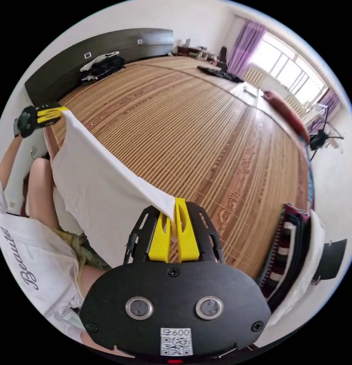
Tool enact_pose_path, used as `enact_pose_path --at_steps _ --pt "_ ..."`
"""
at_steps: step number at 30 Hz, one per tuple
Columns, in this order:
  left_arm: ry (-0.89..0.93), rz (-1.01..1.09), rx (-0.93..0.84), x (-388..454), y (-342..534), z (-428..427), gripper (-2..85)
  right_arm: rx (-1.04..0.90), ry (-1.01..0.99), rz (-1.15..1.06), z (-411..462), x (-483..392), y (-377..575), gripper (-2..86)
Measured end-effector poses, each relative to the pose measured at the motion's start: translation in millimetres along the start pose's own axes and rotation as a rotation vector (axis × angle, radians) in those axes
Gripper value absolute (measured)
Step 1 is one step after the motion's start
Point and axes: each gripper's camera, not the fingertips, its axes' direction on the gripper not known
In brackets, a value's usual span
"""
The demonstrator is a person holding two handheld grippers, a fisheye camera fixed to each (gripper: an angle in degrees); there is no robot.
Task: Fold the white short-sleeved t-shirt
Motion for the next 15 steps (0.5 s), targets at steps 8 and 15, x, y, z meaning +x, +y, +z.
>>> enact_pose_path --at_steps 8,15 --pt "0.206 -0.085 0.014 -85 -36 88 1.5 -0.089 0.022 0.053 30 81 -66 2.5" --pt "0.209 -0.542 0.100 -176 18 116 1.3 0.174 0.189 0.329 -27 139 -41 -0.4"
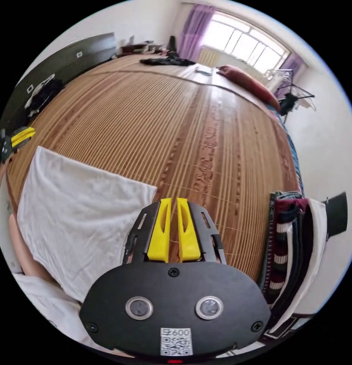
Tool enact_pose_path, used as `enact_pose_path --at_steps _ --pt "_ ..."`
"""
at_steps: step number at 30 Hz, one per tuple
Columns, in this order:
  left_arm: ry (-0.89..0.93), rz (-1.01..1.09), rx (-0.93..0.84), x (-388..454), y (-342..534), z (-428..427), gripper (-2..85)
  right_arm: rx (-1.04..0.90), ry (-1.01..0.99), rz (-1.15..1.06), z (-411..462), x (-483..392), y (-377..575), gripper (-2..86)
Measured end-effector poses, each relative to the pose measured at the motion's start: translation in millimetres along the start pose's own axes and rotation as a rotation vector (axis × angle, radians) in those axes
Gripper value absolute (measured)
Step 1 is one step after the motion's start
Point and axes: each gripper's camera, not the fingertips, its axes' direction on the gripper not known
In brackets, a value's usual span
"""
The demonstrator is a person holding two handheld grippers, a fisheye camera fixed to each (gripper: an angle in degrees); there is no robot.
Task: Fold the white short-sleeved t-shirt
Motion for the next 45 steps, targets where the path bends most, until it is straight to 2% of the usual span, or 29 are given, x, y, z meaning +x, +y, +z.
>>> enact_pose_path --at_steps 2,4,6,8,9,12,16,18,22,25,29,34,36,37,38,41,42,43,45 --pt "0.194 -0.054 0.058 -11 12 -4 1.1 0.131 -0.269 -0.012 -18 11 13 -0.6" --pt "0.370 -0.086 0.070 -14 20 3 1.0 0.121 -0.461 0.014 -8 16 12 -0.4" --pt "0.495 -0.085 -0.006 -8 24 31 0.9 0.029 -0.490 0.023 17 13 7 0.3" --pt "0.484 -0.055 -0.059 0 26 53 0.9 -0.122 -0.305 -0.023 57 -1 3 0.5" --pt "0.472 -0.069 -0.019 -4 29 54 0.9 -0.089 -0.302 -0.037 58 -2 4 0.4" --pt "0.401 -0.050 -0.009 -3 24 61 0.9 -0.023 -0.275 0.109 61 9 -1 -0.5" --pt "0.196 -0.076 0.015 4 21 52 0.9 0.059 -0.096 0.195 39 0 0 -0.8" --pt "0.056 -0.109 0.119 13 39 11 1.0 0.097 -0.057 0.163 17 -10 16 -0.8" --pt "-0.056 -0.094 0.289 55 104 -64 1.3 0.165 0.029 0.009 -37 -36 107 -0.8" --pt "0.002 -0.094 0.303 92 168 -98 2.0 0.160 -0.065 0.034 -57 -35 182 -0.6" --pt "0.050 0.003 0.289 139 234 -140 2.4 0.183 -0.271 0.250 -65 -13 251 1.5" --pt "0.081 -0.142 0.331 160 272 -140 2.2 0.302 -0.359 0.474 -49 -8 309 4.5" --pt "0.096 -0.280 0.352 169 290 -121 1.5 0.318 -0.352 0.524 -41 -15 327 5.3" --pt "0.102 -0.307 0.353 173 293 -118 1.3 0.394 -0.333 0.501 -48 -25 340 5.7" --pt "0.096 -0.320 0.359 182 297 -118 1.0 0.480 -0.288 0.388 -59 -44 350 6.1" --pt "-0.027 -0.212 0.492 221 302 -136 0.9 0.542 -0.099 0.103 -61 -101 366 6.9" --pt "-0.031 -0.177 0.513 234 299 -137 0.9 0.559 -0.067 0.076 -57 -110 370 7.1" --pt "0.013 -0.165 0.486 241 292 -131 0.9 0.589 -0.031 0.048 -49 -123 379 7.3" --pt "0.088 -0.228 0.395 244 284 -113 0.9 0.597 -0.084 0.034 -34 -132 387 7.5"
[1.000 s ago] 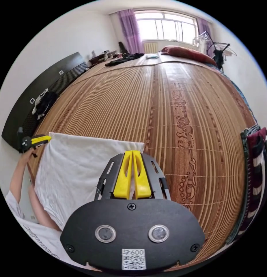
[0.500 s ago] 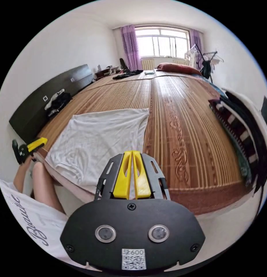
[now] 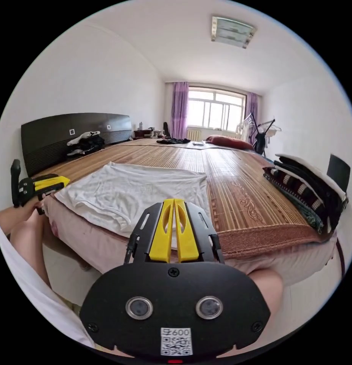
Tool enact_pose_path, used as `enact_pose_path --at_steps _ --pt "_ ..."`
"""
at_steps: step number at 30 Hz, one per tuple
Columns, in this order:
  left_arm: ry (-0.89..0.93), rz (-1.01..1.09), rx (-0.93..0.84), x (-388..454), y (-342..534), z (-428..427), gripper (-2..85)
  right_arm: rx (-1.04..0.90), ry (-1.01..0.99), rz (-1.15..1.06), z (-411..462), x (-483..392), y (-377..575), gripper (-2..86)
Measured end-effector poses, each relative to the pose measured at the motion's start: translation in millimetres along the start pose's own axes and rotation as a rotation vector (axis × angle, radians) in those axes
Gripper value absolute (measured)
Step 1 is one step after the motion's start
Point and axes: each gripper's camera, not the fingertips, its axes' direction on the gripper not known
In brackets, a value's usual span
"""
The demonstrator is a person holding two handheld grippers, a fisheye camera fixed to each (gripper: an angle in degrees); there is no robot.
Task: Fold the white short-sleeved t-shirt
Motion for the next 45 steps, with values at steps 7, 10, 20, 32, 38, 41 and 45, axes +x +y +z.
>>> enact_pose_path --at_steps 7,10,20,32,38,41,45 --pt "0.087 -0.171 -0.031 -1 26 30 0.9 -0.109 -0.057 0.087 38 -4 48 7.7" --pt "0.008 -0.111 -0.075 14 15 26 0.9 -0.128 -0.030 0.041 39 -13 48 7.3" --pt "0.181 -0.039 -0.011 100 9 46 0.5 -0.109 -0.150 -0.020 73 -70 88 3.9" --pt "0.090 0.096 0.044 151 23 57 0.5 -0.101 -0.239 -0.061 103 -45 141 -0.8" --pt "-0.021 0.176 0.196 190 7 28 0.7 -0.066 -0.186 -0.077 112 -47 165 -0.9" --pt "-0.023 0.179 0.282 208 5 29 0.7 -0.036 -0.171 -0.062 115 -45 179 -0.9" --pt "0.001 0.069 0.161 226 -2 61 0.4 0.000 -0.157 -0.080 119 -43 195 -0.9"
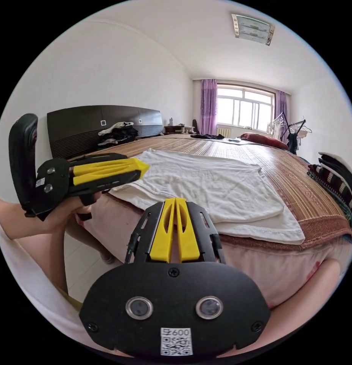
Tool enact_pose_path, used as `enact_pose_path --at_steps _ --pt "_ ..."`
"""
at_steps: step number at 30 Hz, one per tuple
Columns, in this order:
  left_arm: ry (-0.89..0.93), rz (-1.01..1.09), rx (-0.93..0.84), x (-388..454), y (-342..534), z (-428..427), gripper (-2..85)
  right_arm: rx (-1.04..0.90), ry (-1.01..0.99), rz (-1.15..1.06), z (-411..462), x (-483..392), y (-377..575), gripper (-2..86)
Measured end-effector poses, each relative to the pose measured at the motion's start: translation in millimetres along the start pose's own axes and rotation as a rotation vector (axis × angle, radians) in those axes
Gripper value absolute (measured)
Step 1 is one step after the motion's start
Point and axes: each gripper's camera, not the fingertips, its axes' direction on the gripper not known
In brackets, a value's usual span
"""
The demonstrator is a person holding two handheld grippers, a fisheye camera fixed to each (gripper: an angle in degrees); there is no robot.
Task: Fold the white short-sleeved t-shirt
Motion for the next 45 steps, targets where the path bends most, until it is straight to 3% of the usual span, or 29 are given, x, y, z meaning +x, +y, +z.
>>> enact_pose_path --at_steps 4,10,45 --pt "0.038 -0.010 -0.073 21 13 20 0.2 0.015 0.017 -0.065 6 -1 16 -0.9" --pt "0.053 -0.183 -0.037 22 32 30 0.2 0.057 0.051 -0.096 13 -1 36 -0.9" --pt "-0.100 -0.050 0.068 74 58 41 0.2 0.118 0.117 -0.145 32 17 70 -0.8"
